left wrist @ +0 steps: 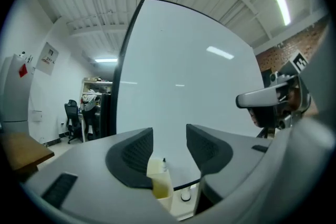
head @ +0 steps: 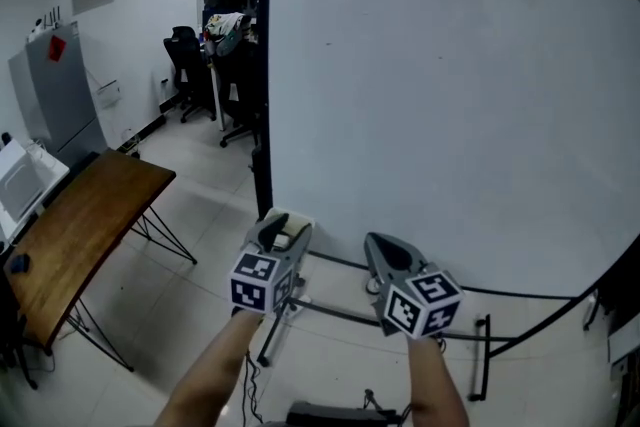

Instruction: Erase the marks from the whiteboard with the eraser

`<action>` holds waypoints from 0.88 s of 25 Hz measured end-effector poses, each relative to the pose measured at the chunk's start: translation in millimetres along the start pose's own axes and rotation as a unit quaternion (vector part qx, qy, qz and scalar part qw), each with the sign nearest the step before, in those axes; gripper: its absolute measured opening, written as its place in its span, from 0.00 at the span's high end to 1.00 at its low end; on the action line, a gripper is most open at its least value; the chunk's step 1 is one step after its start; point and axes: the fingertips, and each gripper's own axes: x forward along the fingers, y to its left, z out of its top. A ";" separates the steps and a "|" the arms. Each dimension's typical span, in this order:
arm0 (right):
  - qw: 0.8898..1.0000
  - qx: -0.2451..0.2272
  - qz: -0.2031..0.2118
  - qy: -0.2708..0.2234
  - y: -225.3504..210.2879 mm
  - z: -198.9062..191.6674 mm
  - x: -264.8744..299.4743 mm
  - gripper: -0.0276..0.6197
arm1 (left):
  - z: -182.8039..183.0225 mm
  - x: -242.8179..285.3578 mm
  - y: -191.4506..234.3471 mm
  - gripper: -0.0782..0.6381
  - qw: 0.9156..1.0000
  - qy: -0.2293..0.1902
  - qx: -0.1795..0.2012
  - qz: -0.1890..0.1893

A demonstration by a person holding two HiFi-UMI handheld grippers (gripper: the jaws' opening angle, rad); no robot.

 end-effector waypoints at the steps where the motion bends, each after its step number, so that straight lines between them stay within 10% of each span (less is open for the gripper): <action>1: 1.000 -0.003 -0.002 -0.006 -1.8 6.1 -1.9 0.97 | 9.1 1.0 -8.6 0.64 1.000 -0.006 0.001 -0.012; 9: 0.999 -0.025 -0.024 -0.037 -15.5 36.0 -28.5 0.97 | 59.9 3.9 -77.0 0.88 0.993 -0.049 -0.009 -0.109; 22: 0.996 -0.019 -0.047 -0.074 -48.8 48.7 -69.3 0.97 | 78.7 18.0 -154.5 0.89 0.981 -0.068 0.006 -0.183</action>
